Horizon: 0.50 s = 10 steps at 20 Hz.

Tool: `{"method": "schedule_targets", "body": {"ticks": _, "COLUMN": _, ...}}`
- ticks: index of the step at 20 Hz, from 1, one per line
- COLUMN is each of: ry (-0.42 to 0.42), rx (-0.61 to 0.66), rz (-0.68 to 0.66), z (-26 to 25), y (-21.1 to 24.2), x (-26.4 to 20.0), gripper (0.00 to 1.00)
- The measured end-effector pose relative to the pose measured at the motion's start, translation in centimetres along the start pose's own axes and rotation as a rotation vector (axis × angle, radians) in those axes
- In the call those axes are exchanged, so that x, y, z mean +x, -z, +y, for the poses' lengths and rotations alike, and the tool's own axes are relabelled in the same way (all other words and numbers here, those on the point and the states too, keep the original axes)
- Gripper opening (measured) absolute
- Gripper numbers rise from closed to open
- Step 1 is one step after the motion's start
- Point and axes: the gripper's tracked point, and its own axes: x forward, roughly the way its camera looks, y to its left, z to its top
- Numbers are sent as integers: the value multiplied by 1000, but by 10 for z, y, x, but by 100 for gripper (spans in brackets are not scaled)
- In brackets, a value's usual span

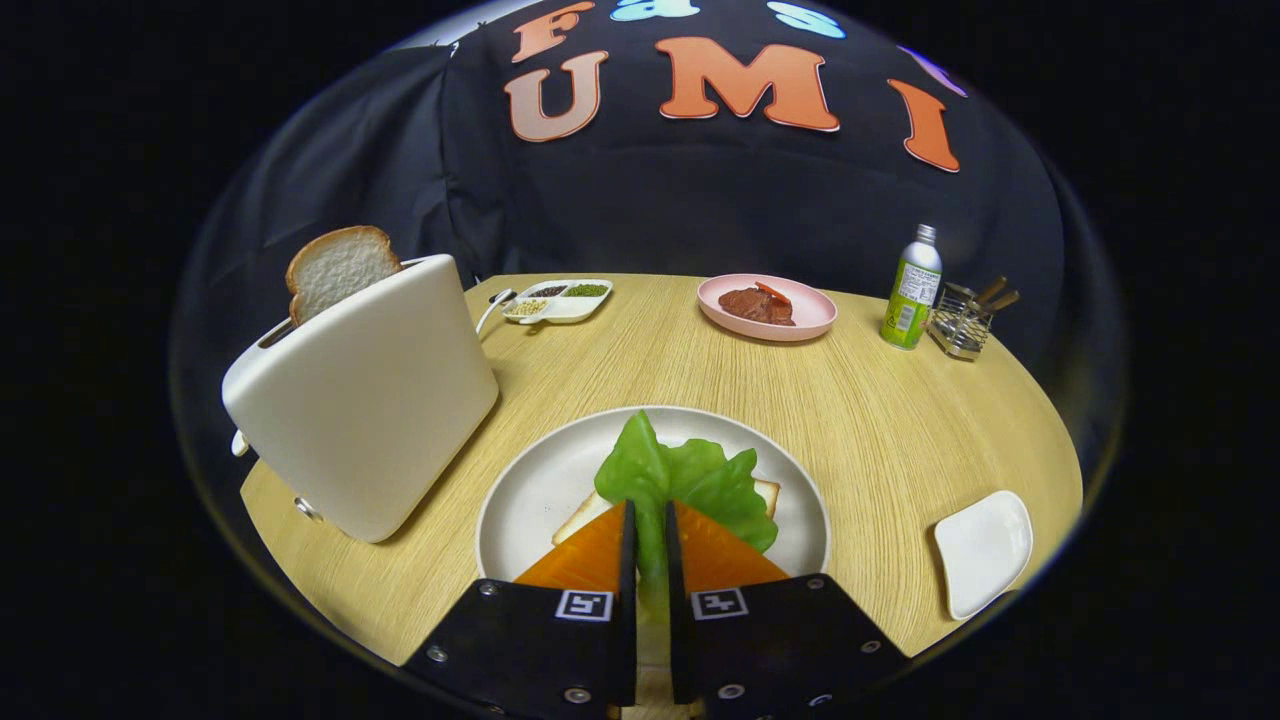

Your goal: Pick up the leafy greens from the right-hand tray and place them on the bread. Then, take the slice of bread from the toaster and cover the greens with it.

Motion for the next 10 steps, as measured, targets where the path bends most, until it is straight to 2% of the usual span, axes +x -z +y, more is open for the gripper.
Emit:
{"method": "schedule_targets", "body": {"ticks": 1, "ry": -7, "rx": 7, "rz": 7, "z": 3, "y": 2, "x": 0, "gripper": 17}}
{"method": "schedule_targets", "body": {"ticks": 3, "ry": -16, "rx": 22, "rz": 6, "z": 7, "y": 1, "x": -2, "gripper": 31}}
{"method": "schedule_targets", "body": {"ticks": 4, "ry": -11, "rx": 23, "rz": -1, "z": 7, "y": -2, "x": -2, "gripper": 46}}
{"method": "schedule_targets", "body": {"ticks": 6, "ry": 2, "rx": 30, "rz": -11, "z": 5, "y": -5, "x": -4, "gripper": 64}}
{"method": "schedule_targets", "body": {"ticks": 10, "ry": 32, "rx": 47, "rz": -37, "z": 1, "y": -18, "x": -11, "gripper": 85}}
